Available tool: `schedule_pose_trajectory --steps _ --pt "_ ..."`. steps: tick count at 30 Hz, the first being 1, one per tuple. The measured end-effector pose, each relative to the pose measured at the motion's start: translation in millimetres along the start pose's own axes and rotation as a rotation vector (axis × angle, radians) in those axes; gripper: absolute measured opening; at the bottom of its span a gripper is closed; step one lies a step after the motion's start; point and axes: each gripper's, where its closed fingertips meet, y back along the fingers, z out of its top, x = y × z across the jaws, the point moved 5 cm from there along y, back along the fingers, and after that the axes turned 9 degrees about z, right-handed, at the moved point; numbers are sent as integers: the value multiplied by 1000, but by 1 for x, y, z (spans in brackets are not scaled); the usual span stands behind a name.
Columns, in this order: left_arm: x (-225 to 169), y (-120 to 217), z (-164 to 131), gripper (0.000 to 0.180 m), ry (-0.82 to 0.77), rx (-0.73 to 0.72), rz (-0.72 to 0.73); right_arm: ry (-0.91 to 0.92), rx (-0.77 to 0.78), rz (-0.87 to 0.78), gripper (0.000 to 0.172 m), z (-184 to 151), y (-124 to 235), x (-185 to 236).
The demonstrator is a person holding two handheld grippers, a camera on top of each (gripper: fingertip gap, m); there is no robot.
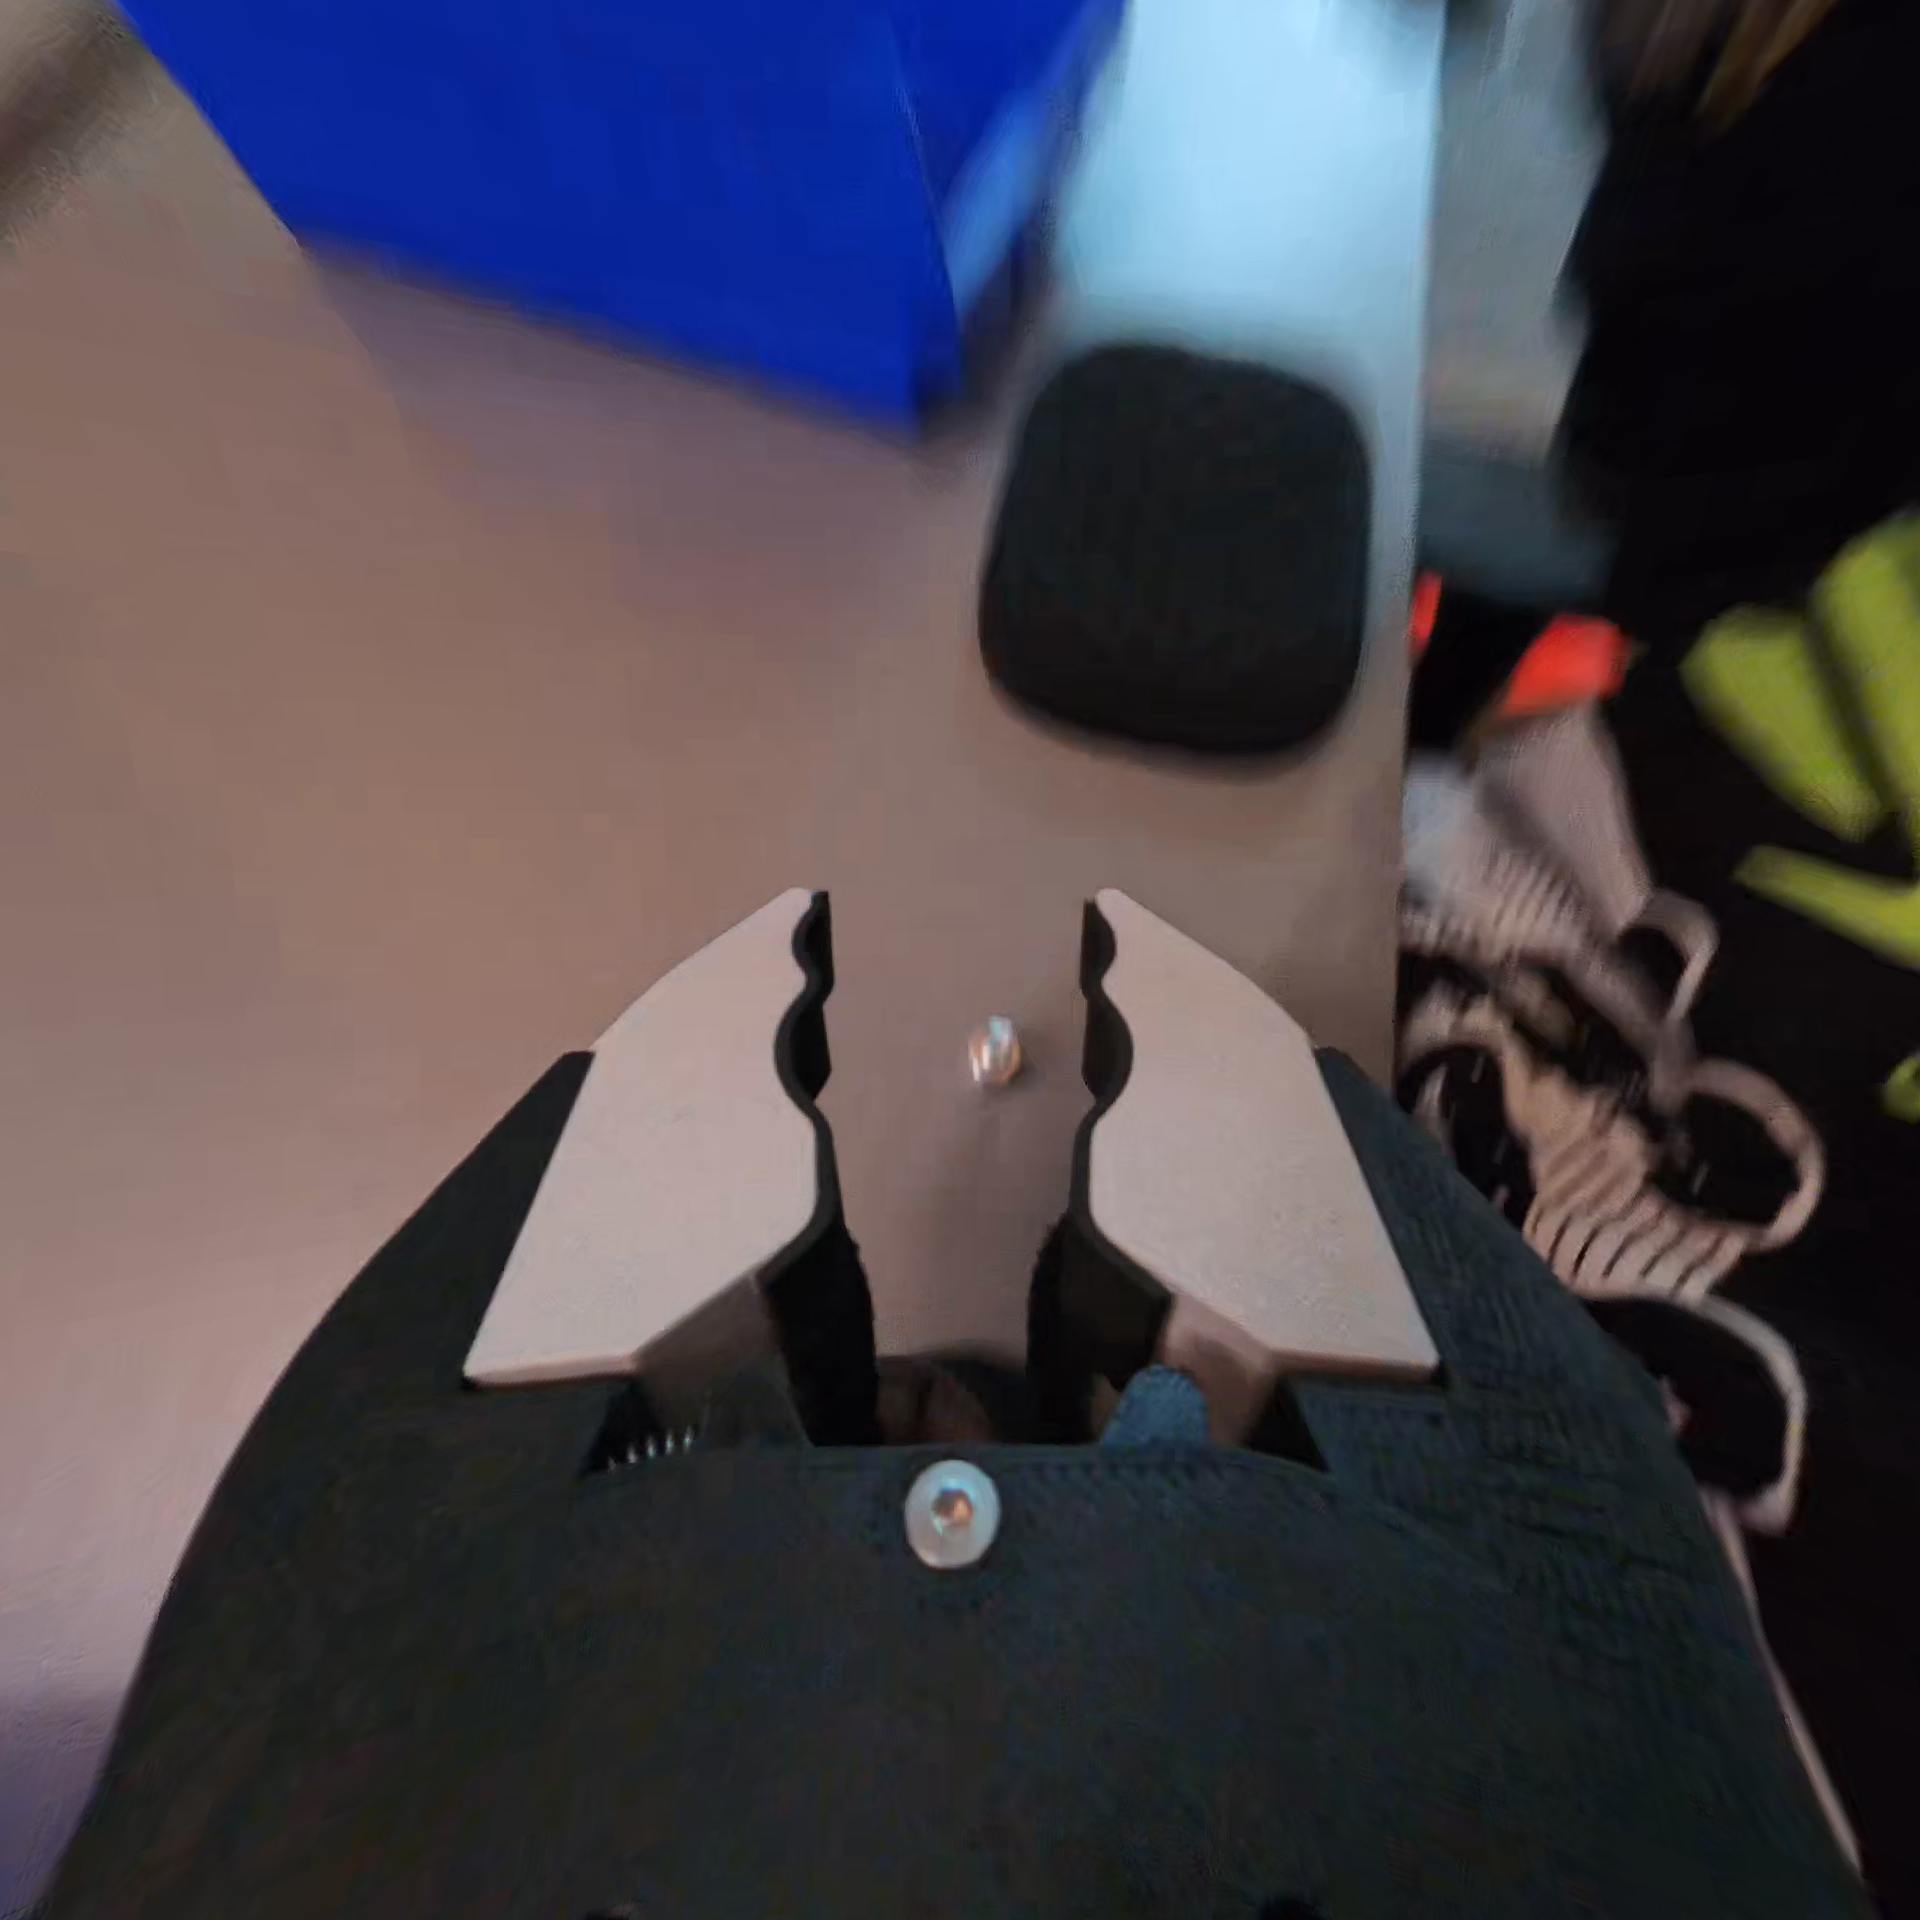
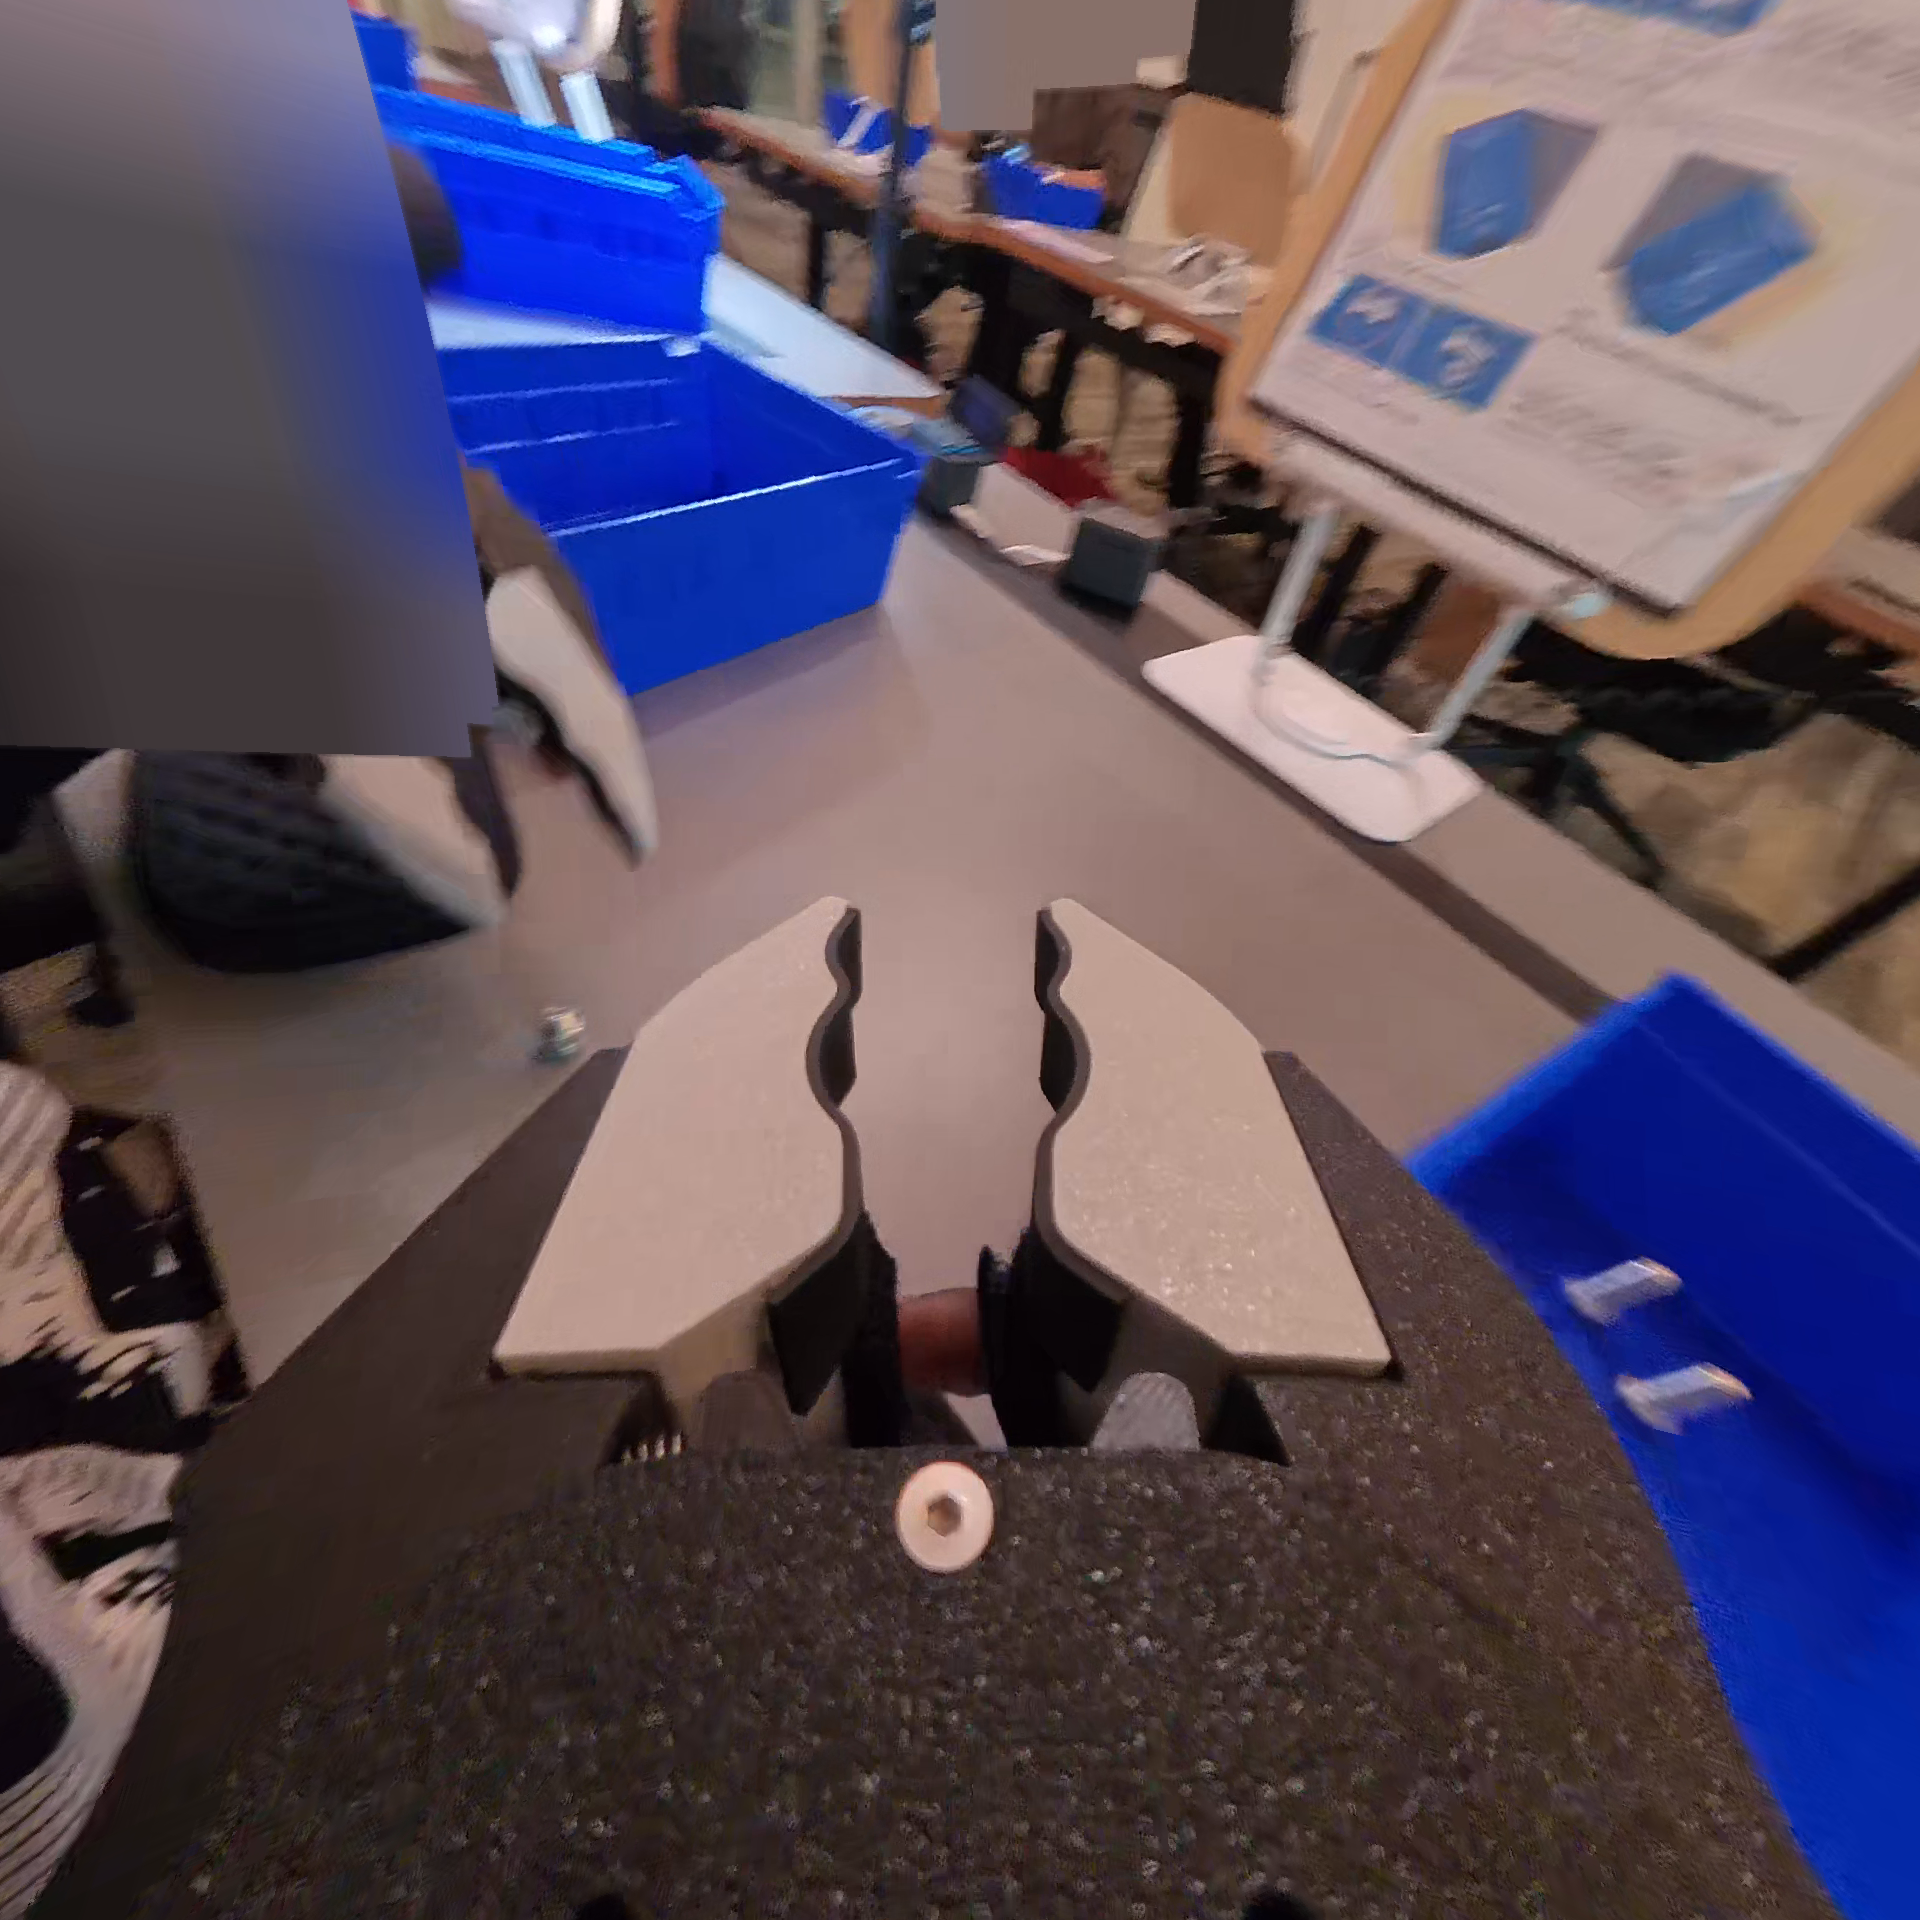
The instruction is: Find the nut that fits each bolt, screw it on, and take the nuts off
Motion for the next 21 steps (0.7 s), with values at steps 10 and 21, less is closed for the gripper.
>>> schedule_pose_trajectory --steps 10,21 --pt "2 123 -3 51 261 -822 268 -35 256 529 23 -53 -107 86" --pt "0 136 -12 52 247 -836 291 40 435 545 13 -81 -137 98"
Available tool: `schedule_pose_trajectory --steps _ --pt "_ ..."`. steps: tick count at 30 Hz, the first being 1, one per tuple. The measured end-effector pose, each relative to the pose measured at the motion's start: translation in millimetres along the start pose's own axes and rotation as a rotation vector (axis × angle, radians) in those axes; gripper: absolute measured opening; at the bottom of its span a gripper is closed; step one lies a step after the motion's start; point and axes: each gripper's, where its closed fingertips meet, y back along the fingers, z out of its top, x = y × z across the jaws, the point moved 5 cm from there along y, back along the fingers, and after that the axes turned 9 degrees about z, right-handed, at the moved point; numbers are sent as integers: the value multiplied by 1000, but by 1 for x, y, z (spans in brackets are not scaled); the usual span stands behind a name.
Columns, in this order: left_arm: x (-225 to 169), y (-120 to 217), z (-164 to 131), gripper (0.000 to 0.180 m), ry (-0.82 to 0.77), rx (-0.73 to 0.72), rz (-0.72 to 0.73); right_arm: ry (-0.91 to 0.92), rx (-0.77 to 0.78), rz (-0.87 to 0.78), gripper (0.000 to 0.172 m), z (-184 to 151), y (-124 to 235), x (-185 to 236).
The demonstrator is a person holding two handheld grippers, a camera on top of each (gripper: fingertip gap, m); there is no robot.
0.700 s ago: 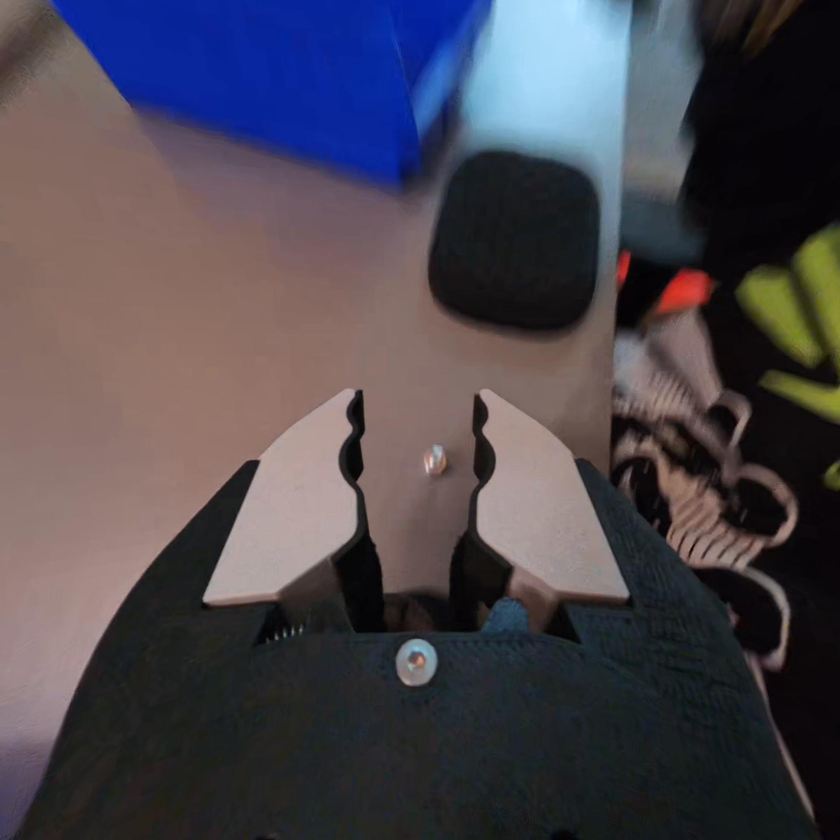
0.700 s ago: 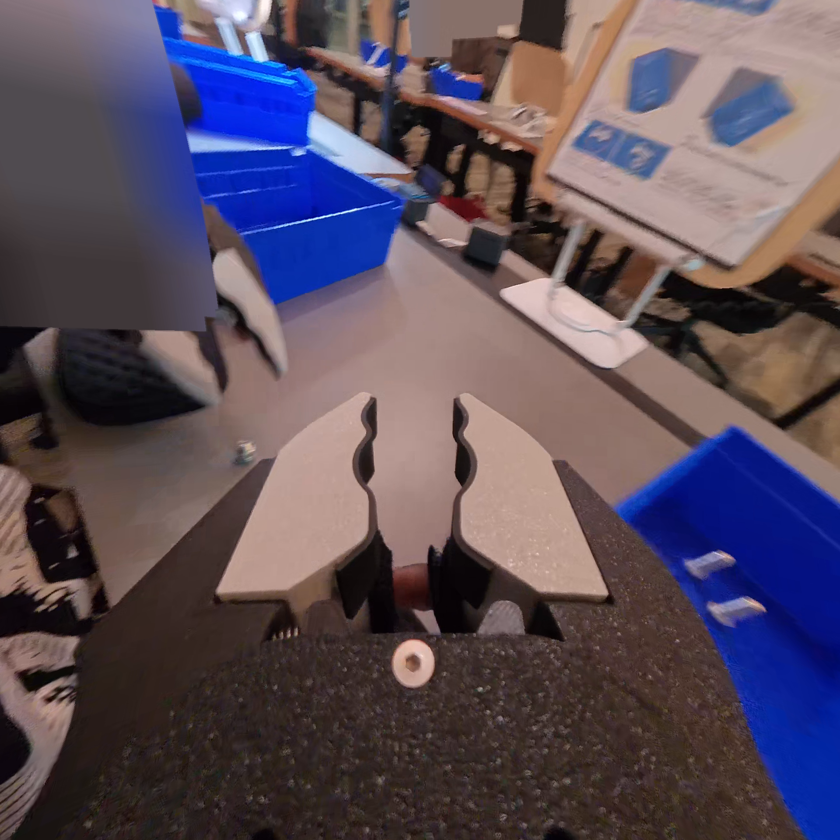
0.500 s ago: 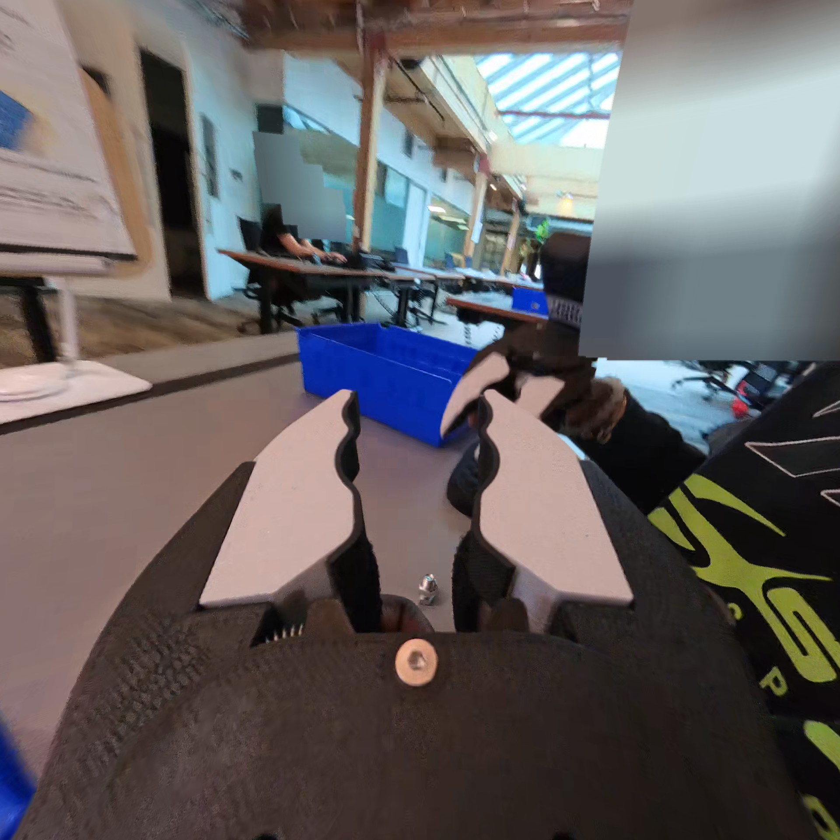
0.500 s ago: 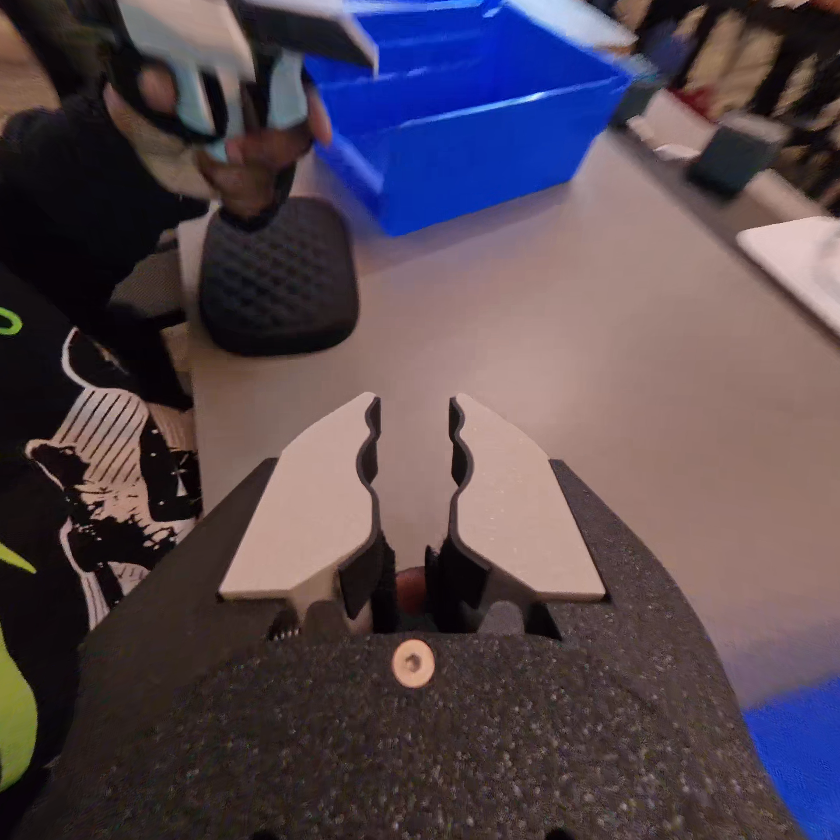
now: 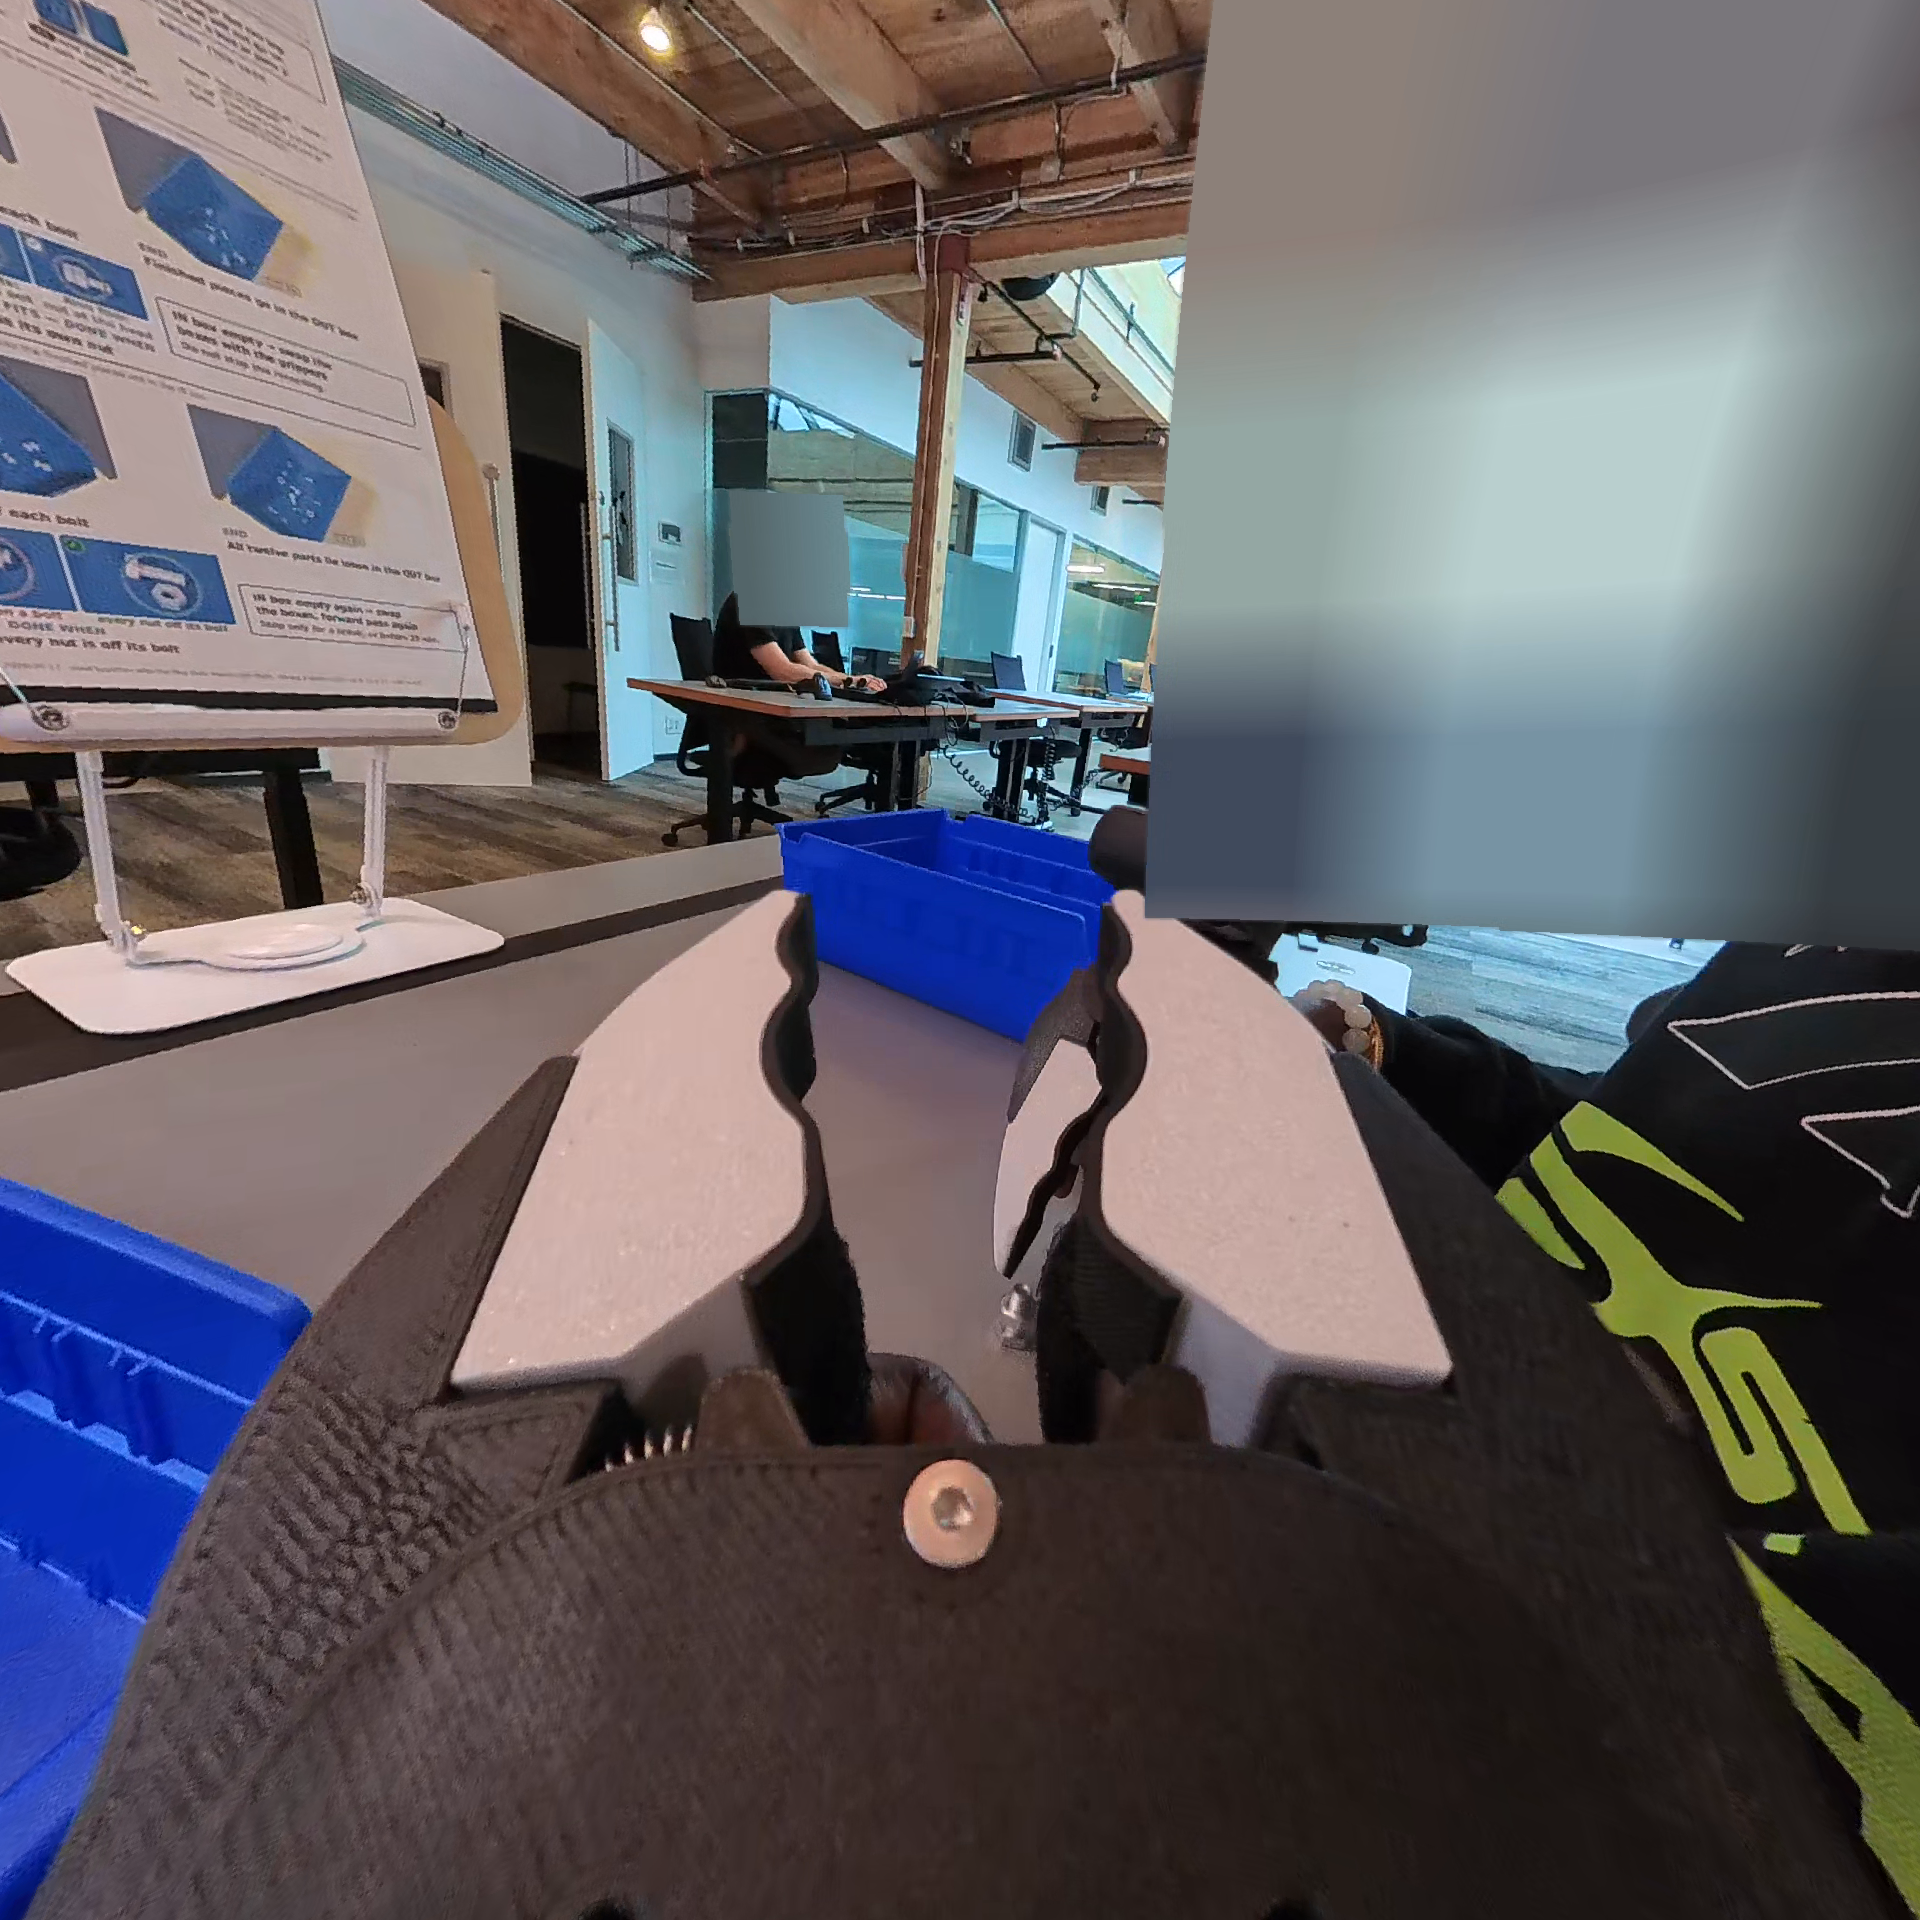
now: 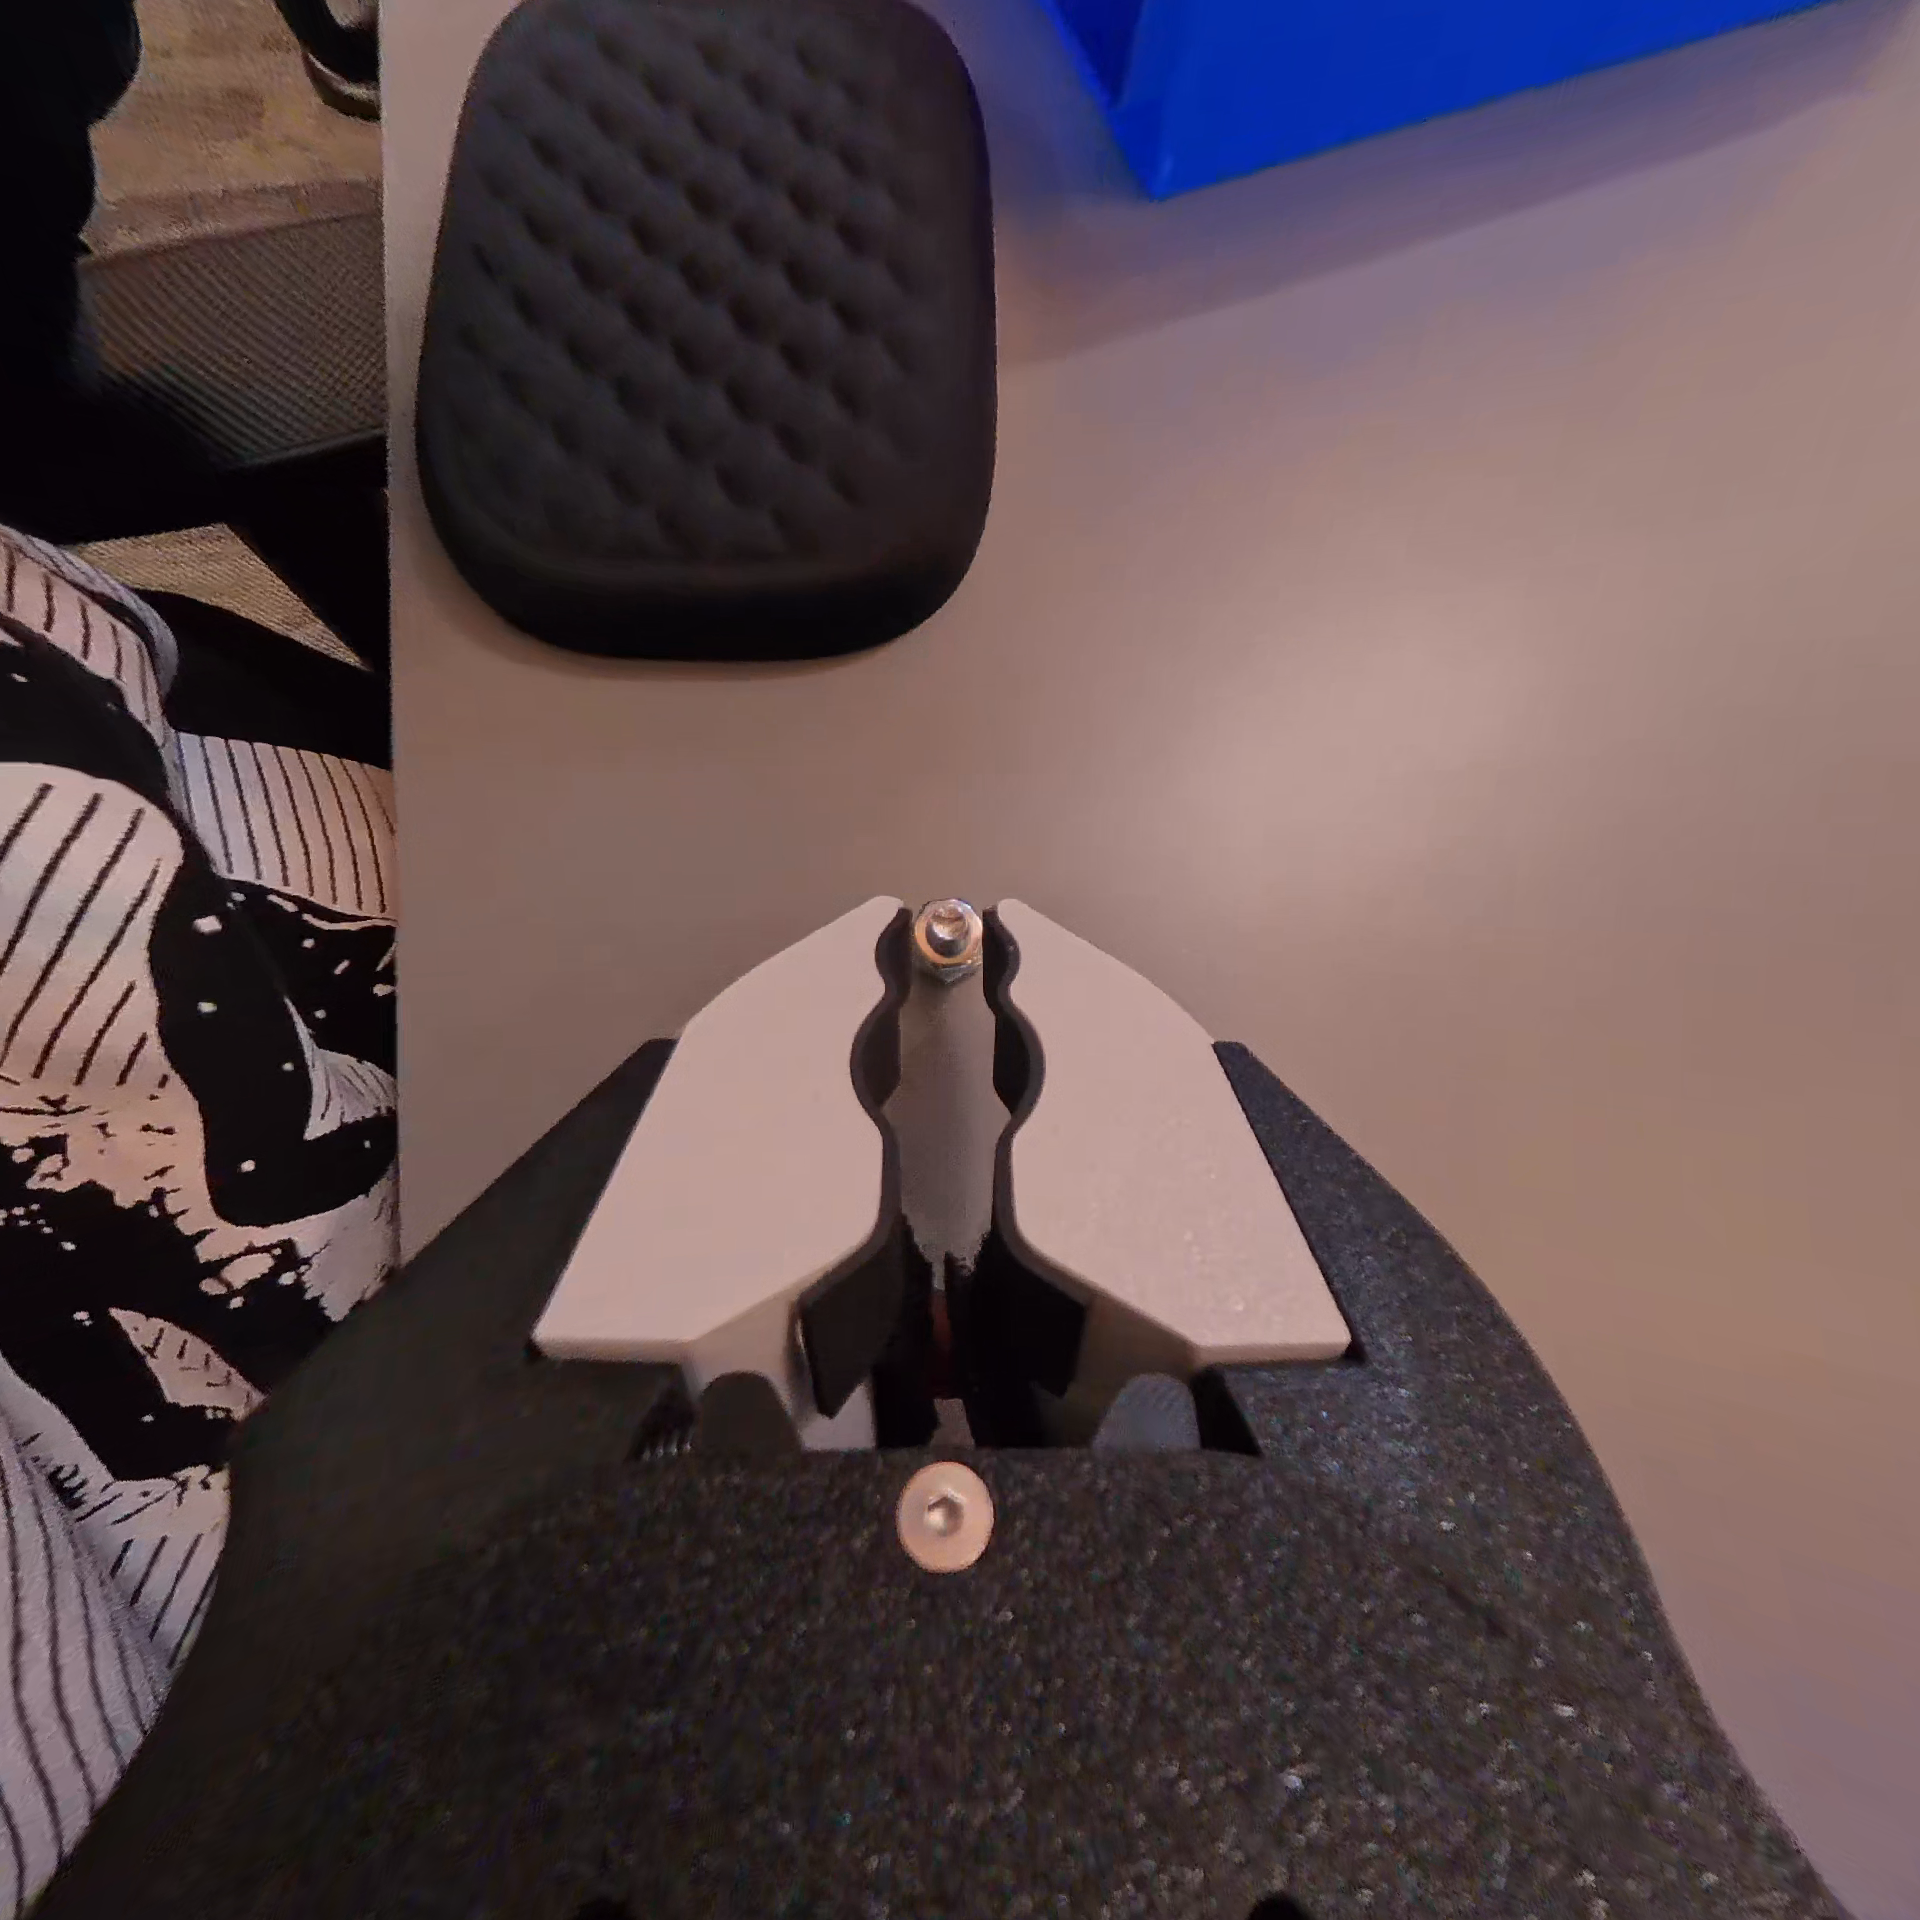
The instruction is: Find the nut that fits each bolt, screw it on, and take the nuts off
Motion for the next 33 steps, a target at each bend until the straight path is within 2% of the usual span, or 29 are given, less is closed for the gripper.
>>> schedule_pose_trajectory --steps 5,8,12,17,24,33 --pt "2 1 -3 51 -5 12 10 2 23 -3 8 -2 -5 -2" --pt "3 -4 -16 52 -70 98 51 -6 3 -6 8 3 3 -3" --pt "-10 -28 -49 53 -187 231 116 -50 -144 -4 8 27 35 -1" --pt "-42 -61 -87 53 -302 337 123 -30 -277 -27 8 60 75 9" --pt "-53 -75 -87 36 -386 283 166 -22 -284 -51 8 72 84 19" --pt "-56 -76 -87 15 -378 268 141 -36 -305 -39 8 73 81 21"
